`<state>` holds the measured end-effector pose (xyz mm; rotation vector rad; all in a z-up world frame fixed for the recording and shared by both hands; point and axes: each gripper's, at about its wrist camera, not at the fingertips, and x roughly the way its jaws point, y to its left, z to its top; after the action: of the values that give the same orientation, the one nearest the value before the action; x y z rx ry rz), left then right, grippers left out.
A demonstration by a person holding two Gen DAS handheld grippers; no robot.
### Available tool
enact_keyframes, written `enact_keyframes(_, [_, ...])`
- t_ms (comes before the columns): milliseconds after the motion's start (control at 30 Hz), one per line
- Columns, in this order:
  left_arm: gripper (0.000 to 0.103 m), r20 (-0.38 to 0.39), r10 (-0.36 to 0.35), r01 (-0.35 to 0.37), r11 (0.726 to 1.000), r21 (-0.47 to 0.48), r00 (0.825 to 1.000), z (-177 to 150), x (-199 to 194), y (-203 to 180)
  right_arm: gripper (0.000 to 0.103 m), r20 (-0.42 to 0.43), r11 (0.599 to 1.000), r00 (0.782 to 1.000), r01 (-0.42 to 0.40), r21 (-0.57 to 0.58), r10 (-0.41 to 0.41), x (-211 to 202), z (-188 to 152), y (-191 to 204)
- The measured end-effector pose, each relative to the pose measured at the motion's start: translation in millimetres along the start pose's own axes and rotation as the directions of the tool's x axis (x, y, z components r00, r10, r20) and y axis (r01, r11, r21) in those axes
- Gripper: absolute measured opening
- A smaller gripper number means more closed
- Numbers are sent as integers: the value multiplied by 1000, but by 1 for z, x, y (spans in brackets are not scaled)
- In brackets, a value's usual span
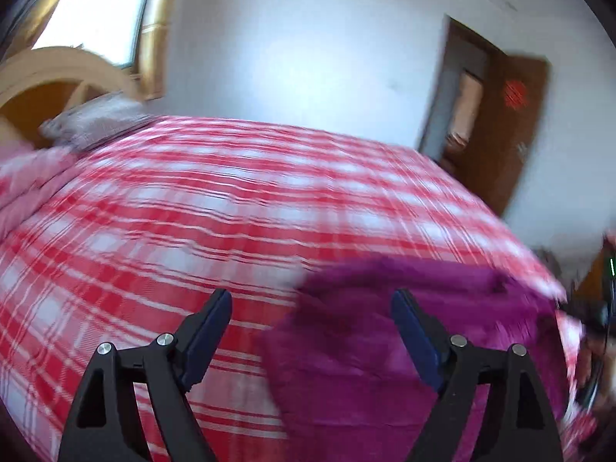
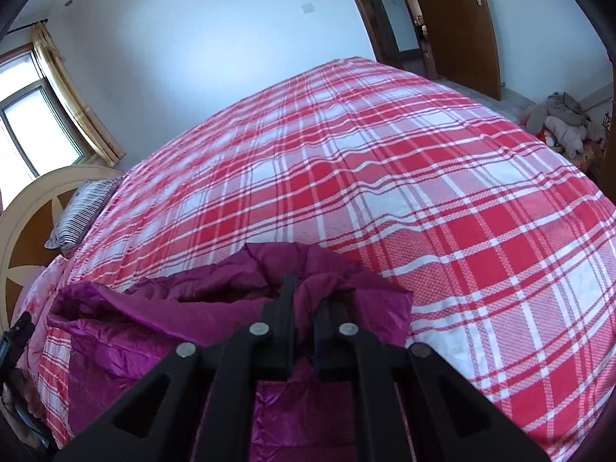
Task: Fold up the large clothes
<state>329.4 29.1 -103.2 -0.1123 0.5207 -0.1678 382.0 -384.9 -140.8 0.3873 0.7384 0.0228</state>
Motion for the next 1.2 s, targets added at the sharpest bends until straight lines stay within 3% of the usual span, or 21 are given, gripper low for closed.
enact_keyframes(133, [85, -73, 73, -62, 989, 138, 995, -18, 47, -42, 15, -16, 1000, 999, 29, 7, -29, 15, 7, 5])
enact_keyframes(233, [85, -95, 181, -161, 969, 187, 979, -31, 77, -48, 46, 10, 998, 998, 65, 18, -65, 8, 6, 13])
enact_keyframes(267, [85, -117, 191, -169, 970, 176, 974, -33, 87, -45, 70, 38, 998, 997, 69, 4, -69, 2, 3, 19])
enact_keyframes(300, [85, -135, 188, -167, 974, 152, 973, -33, 94, -41, 83, 82, 997, 994, 75, -25, -73, -8, -1, 29])
enact_keyframes(400, [85, -155, 200, -187, 978, 96, 967, -32, 100, -33, 84, 129, 985, 991, 57, -160, -36, -21, -18, 67])
enact_keyframes(500, [85, -173, 224, -210, 973, 100, 959, -30, 104, -38, 83, 56, 950, 996, -45, -310, 66, -9, -39, 109])
enact_keyframes(600, [85, -133, 205, -192, 976, 101, 970, -19, 84, -48, 81, 9, 913, 999, -40, -406, 48, 21, -53, 134])
enact_keyframes(700, [85, -54, 149, -139, 979, 152, 987, -7, 60, -73, 77, -35, 926, 999, 9, -378, -24, 54, -53, 130])
enact_keyframes(767, [85, -55, 113, -100, 977, 190, 992, -4, 61, -88, 77, -43, 934, 997, 46, -355, -65, 66, -53, 122])
enact_keyframes(800, [85, -113, 119, -95, 976, 197, 987, -3, 66, -94, 77, -42, 940, 996, 56, -336, -75, 70, -52, 117])
enact_keyframes(1033, [85, -214, 212, -158, 957, 243, 953, -25, 130, -97, 77, -66, 963, 995, 48, -266, -68, 76, -50, 100])
enact_keyframes(1200, [89, -216, 201, -158, 967, 202, 956, -32, 136, -89, 79, -66, 968, 996, 46, -249, -64, 81, -51, 99])
